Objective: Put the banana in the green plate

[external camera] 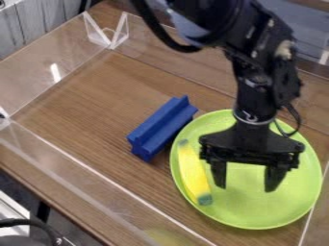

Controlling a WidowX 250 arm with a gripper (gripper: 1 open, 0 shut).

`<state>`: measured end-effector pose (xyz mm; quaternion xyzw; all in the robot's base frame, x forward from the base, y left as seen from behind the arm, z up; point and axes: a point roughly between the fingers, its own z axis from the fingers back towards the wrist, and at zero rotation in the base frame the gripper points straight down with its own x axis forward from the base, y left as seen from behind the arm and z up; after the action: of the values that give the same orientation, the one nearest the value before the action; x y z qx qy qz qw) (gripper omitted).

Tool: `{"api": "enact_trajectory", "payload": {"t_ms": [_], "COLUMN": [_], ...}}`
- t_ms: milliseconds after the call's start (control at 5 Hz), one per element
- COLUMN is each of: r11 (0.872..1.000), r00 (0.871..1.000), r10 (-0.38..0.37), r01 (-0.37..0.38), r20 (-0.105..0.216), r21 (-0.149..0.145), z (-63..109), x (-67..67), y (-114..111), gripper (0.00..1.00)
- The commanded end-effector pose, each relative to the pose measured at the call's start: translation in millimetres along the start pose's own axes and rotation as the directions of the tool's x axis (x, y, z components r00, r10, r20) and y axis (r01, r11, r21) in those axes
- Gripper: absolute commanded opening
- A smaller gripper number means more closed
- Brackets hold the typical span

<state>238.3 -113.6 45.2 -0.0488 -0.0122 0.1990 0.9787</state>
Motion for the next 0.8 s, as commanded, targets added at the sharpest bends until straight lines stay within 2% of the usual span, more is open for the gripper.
{"api": "enact_trajectory", "payload": {"t_ms": [0,200,600], "r11": [0.999,0.998,0.994], "r00": [0.999,0.999,0.995], "r10": [0.019,0.031,-0.095], "r01": [-0.017,-0.029,0.097], "r20": [0.041,0.043,0.034], "r21": [-0.047,-0.049,-0.052], "z": [2.5,-3.2,-2.5], "x": [15.6,25.6,23.1], "y": [-3.7,-3.6,9.9], "gripper": [1.0,1.0,1.0]}}
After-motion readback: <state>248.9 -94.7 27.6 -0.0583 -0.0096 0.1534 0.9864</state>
